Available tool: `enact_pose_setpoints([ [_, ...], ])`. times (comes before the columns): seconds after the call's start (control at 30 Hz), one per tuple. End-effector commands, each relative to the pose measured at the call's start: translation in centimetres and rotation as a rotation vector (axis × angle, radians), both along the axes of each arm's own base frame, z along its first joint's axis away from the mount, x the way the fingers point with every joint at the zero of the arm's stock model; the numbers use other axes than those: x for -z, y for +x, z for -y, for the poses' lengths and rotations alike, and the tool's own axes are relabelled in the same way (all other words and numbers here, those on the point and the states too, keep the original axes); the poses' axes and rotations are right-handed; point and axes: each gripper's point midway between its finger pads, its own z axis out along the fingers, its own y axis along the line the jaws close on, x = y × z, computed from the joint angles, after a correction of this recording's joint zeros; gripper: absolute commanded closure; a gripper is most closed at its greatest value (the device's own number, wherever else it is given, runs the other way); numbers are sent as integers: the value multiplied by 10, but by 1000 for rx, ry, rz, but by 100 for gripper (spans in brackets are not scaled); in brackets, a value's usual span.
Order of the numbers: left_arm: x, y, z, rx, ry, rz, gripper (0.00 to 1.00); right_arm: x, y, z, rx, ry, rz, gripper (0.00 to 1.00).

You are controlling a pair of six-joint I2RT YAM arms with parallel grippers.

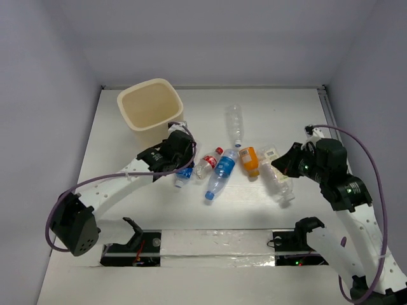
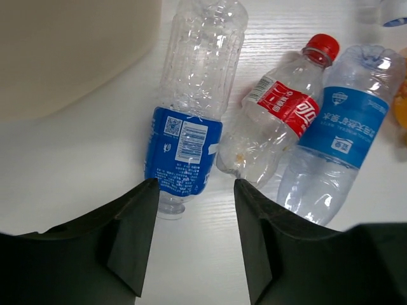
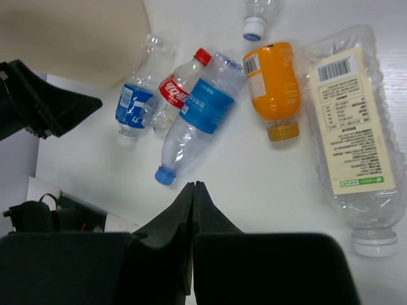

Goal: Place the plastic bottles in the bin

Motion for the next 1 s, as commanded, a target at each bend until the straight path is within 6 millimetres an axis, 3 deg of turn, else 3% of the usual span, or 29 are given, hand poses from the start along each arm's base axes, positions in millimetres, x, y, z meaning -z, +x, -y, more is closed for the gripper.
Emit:
enact_pose_setpoints([
  [0.0,8,12,-1,-27,27,39,52,-6,-2,-17,-76,78,31,100],
  [0.07,16,17,0,-41,42,37,45,-3,-5,-16,-78,76,37,100],
  [0.2,30,24,1,-54,74,24,42,5,-12,-18,-111,70,22,98],
  [0.4,53,29,10,-48,79,-10,39,8,-19,-18,-120,74,24,80],
  [0.53,67,32,12,-54,97,-29,36,12,-23,-19,-133,73,8,62],
  [0.7,82,31,10,-57,122,-48,21,18,-29,-24,-170,80,-15,47],
  [0.97,105,22,7,-57,126,-87,28,56,-27,-36,-194,98,-91,30],
])
